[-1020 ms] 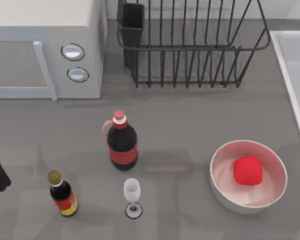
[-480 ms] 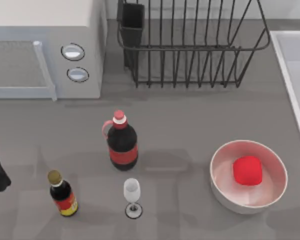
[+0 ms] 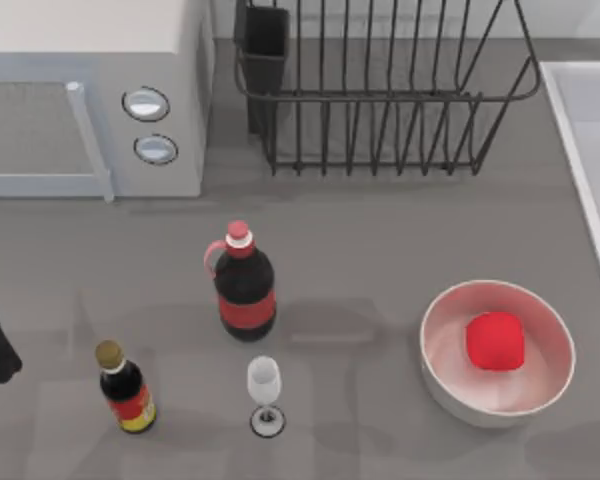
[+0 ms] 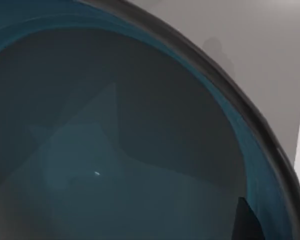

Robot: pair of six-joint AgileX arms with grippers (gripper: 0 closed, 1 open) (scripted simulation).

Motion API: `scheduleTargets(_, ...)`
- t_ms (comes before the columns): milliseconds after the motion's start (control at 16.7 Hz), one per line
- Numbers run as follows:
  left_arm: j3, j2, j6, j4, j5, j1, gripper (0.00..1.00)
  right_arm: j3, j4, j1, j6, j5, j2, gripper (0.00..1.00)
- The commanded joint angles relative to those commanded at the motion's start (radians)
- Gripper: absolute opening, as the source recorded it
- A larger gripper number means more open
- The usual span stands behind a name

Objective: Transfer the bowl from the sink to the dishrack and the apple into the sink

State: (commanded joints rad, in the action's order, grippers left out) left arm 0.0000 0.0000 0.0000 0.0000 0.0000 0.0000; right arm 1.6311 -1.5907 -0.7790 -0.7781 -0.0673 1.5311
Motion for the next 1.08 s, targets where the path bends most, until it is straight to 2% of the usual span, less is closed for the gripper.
scheduleTargets(180,0.000,0.000,0.000,0.000,0.000,0.000,1.00,-0.012,0.090,0.093,0.033,0.050,0.033,0.00)
scheduleTargets(360,0.000,0.000,0.000,0.000,0.000,0.000,1.00,-0.029,0.257,0.265,0.099,0.145,0.069,0.00)
scheduleTargets(600,0.000,0.000,0.000,0.000,0.000,0.000,1.00,-0.041,0.565,0.576,0.238,0.316,0.097,0.00)
scheduleTargets(1080,0.000,0.000,0.000,0.000,0.000,0.000,1.00,0.001,1.246,1.236,0.603,0.691,0.135,0.00)
